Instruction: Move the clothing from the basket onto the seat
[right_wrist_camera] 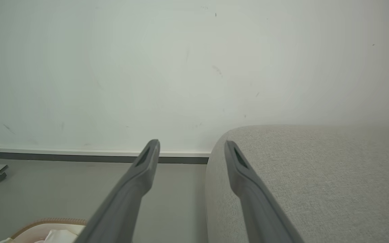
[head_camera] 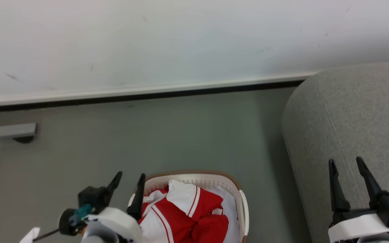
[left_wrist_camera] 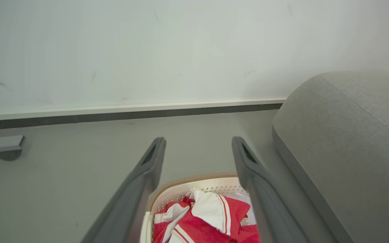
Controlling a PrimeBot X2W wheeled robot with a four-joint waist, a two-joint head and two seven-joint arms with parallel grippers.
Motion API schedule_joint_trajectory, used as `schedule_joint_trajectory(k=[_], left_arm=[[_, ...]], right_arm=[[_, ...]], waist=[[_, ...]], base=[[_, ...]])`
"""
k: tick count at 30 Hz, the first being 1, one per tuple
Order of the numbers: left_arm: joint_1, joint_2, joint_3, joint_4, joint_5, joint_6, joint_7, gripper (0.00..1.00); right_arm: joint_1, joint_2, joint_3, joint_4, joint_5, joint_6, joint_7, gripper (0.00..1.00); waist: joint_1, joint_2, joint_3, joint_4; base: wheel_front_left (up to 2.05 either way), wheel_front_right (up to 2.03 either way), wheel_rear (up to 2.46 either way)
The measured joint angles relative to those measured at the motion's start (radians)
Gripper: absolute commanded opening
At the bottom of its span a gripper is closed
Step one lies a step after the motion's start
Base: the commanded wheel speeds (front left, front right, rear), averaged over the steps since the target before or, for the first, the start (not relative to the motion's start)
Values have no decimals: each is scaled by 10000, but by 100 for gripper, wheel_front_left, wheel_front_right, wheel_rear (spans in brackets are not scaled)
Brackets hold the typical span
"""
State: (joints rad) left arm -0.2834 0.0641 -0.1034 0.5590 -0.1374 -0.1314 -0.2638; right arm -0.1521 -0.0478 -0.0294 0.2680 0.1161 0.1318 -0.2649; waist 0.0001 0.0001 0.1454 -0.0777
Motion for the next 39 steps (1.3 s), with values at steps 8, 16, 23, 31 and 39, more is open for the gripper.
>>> schedule_joint_trajectory(k=[8,16,23,31,39], left_arm=[[-1802,-125,-913,2010,-368,0,247,100],[-3569,-161,-1964,3590,-744,19,788,100],[-4840,-167,-2694,4767,-1024,708,1095,100],[-6251,-6,-3058,5837,-742,1108,842,100],[-7101,291,-3106,6543,-727,1057,516,100]], right_arm=[[-828,-4,232,-658,-81,0,0,100],[-1638,-10,337,-1513,-326,0,0,100],[-2156,-10,518,-2176,-554,0,2,100],[-2511,-10,777,-2708,-612,0,0,100],[-2514,-12,761,-3007,-621,0,0,100]], waist=[[1,0,1463,-345],[2,0,3224,-648],[2,0,4664,-753],[1,0,5971,-774],[1,0,6888,-778]], base=[[0,0,0],[0,0,0],[0,0,0],[0,0,0],[0,0,0]])
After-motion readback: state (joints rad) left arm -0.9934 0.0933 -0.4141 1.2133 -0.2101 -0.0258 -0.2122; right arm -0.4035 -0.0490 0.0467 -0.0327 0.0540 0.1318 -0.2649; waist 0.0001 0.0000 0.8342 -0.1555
